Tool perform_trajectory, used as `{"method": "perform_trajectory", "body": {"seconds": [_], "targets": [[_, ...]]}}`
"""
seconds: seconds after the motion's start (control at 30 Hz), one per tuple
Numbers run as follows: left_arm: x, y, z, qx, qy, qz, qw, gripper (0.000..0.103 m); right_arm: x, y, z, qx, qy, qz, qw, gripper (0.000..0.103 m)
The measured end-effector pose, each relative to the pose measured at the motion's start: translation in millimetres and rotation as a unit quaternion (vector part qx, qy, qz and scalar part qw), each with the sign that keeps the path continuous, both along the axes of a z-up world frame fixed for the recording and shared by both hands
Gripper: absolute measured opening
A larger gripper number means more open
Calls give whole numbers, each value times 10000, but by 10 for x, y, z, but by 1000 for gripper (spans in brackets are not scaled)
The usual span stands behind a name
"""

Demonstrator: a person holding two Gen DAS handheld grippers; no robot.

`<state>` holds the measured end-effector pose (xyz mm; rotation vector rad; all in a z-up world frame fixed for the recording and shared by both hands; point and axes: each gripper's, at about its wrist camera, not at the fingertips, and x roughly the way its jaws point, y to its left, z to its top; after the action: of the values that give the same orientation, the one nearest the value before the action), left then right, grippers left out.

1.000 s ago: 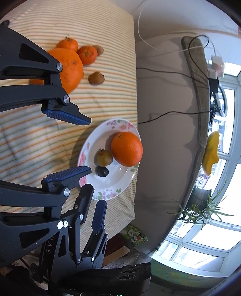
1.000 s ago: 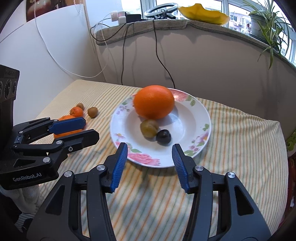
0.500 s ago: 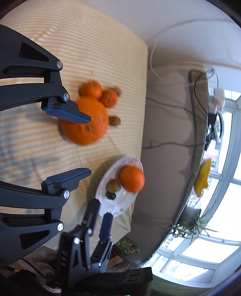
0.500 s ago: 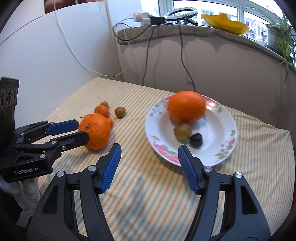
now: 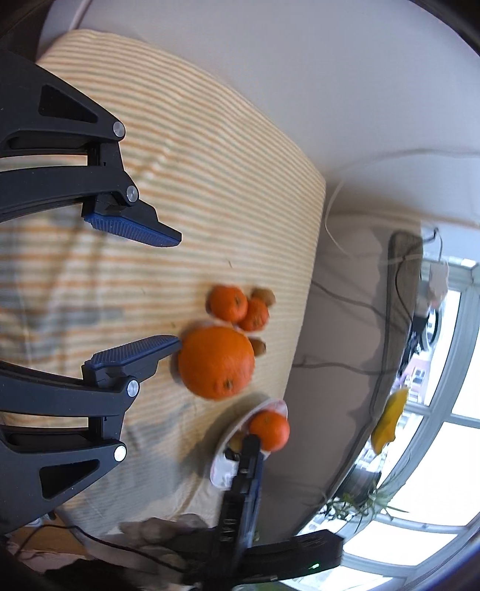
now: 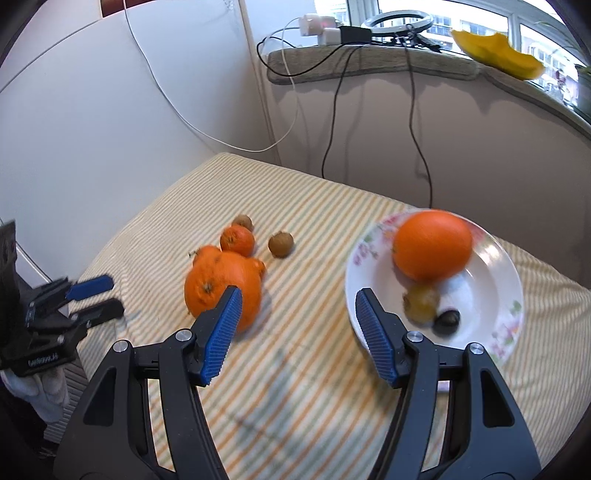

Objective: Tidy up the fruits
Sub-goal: 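Grasp the second plum with the left gripper while the right gripper grasps a kiwi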

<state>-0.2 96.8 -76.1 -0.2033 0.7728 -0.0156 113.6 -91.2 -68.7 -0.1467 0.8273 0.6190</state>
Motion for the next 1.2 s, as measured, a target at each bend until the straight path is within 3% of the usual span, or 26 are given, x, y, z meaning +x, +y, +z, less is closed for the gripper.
{"method": "perform_trajectory", "body": {"seconds": [0.13, 0.3, 0.63, 1.07, 1.2], "targets": [[-109, 136, -87, -11, 106, 174, 9998, 49, 209, 172, -3, 75, 146, 108, 9998, 65], [-162, 275, -191, -54, 251, 357, 9990, 49, 501, 374, -75, 3, 363, 205, 9991, 55], [-272, 427, -341, -133, 450, 537, 9975, 48, 887, 702, -368, -524, 669, 458, 9953, 45], [-215, 425, -447, -225, 559, 460, 9971, 35, 1047, 930, -551, -706, 945, 646, 9909, 41], [-204, 454, -457, -253, 566, 484, 9969, 28, 1100, 944, -578, -566, 1121, 701, 9896, 31]]}}
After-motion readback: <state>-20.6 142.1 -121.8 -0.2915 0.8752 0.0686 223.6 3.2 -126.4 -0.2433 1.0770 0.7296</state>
